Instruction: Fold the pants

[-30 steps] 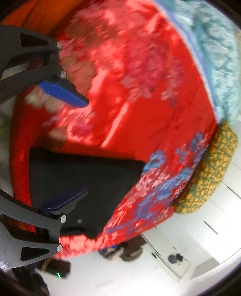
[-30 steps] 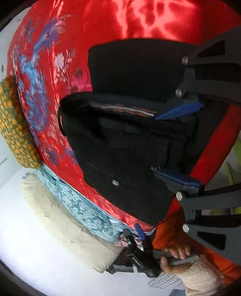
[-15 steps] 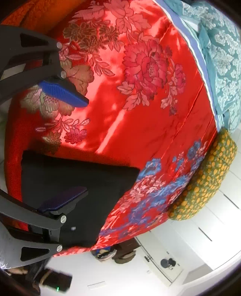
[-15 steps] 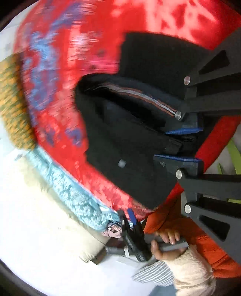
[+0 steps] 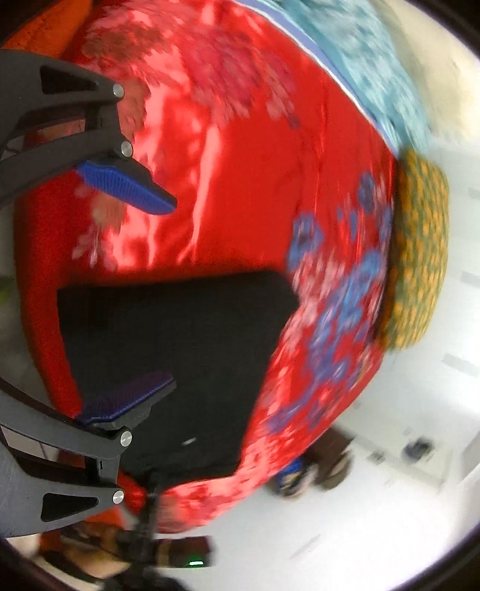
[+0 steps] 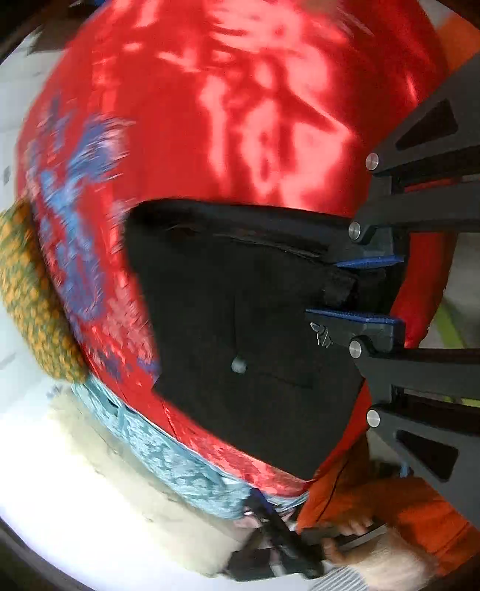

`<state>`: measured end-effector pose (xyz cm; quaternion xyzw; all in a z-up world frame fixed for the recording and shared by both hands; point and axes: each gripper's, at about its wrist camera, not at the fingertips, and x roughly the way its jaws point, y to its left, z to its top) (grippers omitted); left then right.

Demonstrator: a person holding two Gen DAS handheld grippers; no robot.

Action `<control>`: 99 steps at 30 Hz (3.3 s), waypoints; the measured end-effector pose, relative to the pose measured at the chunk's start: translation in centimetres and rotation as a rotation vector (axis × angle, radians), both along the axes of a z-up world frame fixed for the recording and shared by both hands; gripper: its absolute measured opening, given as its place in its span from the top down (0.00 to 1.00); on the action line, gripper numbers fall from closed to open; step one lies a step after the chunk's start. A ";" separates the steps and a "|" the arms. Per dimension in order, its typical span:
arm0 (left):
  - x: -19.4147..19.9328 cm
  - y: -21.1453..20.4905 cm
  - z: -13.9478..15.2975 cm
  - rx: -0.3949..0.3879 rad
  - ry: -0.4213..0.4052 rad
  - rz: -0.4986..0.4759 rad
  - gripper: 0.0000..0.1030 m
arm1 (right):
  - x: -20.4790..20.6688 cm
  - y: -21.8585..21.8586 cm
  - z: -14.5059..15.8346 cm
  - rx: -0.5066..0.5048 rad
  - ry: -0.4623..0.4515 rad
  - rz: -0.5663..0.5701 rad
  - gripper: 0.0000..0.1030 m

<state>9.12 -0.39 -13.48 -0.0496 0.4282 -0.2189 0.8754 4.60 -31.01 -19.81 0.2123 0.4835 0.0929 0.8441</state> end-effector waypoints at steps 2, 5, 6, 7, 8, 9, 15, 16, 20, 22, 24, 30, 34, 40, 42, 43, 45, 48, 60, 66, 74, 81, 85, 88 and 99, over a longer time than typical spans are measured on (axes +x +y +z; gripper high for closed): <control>-0.4 -2.2 -0.6 0.045 -0.006 -0.075 0.14 | 0.0 -0.4 0.4 0.020 -0.011 -0.025 0.70; -0.6 -4.8 -1.9 0.136 0.005 -0.158 0.14 | -0.5 -1.2 1.8 -0.027 -0.012 -0.064 0.48; -0.6 -5.3 -2.2 0.155 0.011 -0.174 0.14 | -0.9 -1.7 3.0 -0.041 -0.048 -0.097 0.48; -0.7 -5.7 -2.7 0.171 0.019 -0.188 0.14 | -0.9 -2.2 4.5 -0.043 -0.092 -0.125 0.48; -0.8 -6.0 -3.1 0.181 0.026 -0.198 0.14 | -0.6 -2.3 5.9 -0.038 -0.129 -0.131 0.48; -0.8 -6.1 -3.3 0.187 0.025 -0.200 0.13 | 0.1 -2.2 7.3 -0.030 -0.163 -0.120 0.48; -0.7 -6.1 -3.7 0.203 0.032 -0.207 0.10 | 7.9 1.1 9.7 0.023 -0.202 0.032 0.49; -0.7 -6.1 -3.8 0.201 0.036 -0.206 0.10 | 9.3 1.0 8.2 0.000 -0.160 0.021 0.49; -0.7 -5.5 -4.5 0.167 0.084 -0.194 0.08 | 10.7 -1.8 1.8 -0.090 0.014 -0.105 0.85; -0.7 -5.1 -4.5 0.148 0.106 -0.183 0.08 | 9.4 -3.4 1.6 -0.050 0.006 -0.179 0.85; -0.6 -4.8 -4.2 0.130 0.120 -0.176 0.08 | 7.3 -3.3 3.1 -0.100 -0.036 -0.189 0.85; -0.9 -4.3 -2.0 0.074 0.078 -0.143 0.08 | 1.1 2.8 8.7 -0.207 -0.176 -0.016 0.84; -1.5 -5.4 -2.5 0.136 0.077 -0.151 0.08 | -0.8 5.7 5.0 -0.295 -0.066 0.028 0.84; -2.6 -7.3 -4.0 0.281 0.048 -0.172 0.05 | -1.9 5.9 2.8 -0.327 -0.015 0.025 0.83; -2.4 -7.2 -4.1 0.278 0.058 -0.167 0.04 | -2.2 6.0 2.6 -0.335 -0.022 0.023 0.83; -2.2 -7.0 -4.2 0.270 0.068 -0.162 0.03 | -2.3 5.9 2.5 -0.332 -0.025 0.014 0.83; -2.0 -6.6 -4.5 0.252 0.095 -0.147 0.02 | -2.3 6.3 2.3 -0.338 -0.028 0.007 0.83; -1.9 -6.2 -4.7 0.229 0.126 -0.136 0.01 | -2.1 6.3 2.0 -0.347 -0.027 0.007 0.83; -1.8 -6.6 -4.7 0.250 0.121 -0.140 0.00 | -2.0 6.5 1.7 -0.351 -0.030 0.004 0.82; -1.5 -6.8 -4.9 0.247 0.128 -0.142 0.00 | -1.9 6.7 1.6 -0.358 -0.034 0.017 0.74; -1.0 -6.1 -5.1 0.207 0.177 -0.134 0.00 | -1.8 8.8 1.5 -0.387 -0.045 0.088 0.37; 0.8 -4.9 -0.9 0.145 0.087 -0.096 0.02 | -2.5 7.9 3.9 -0.266 -0.140 0.066 0.33; 4.6 -6.0 0.0 0.144 0.069 -0.079 0.02 | -1.0 5.7 6.7 -0.281 -0.259 0.002 0.32; 6.6 -7.8 -1.5 0.186 0.096 -0.086 0.02 | 2.1 4.9 6.1 -0.215 -0.248 0.010 0.32; 6.7 -1.7 -2.8 0.035 0.214 -0.053 0.02 | -0.9 -0.9 5.1 -0.014 -0.239 -0.076 0.03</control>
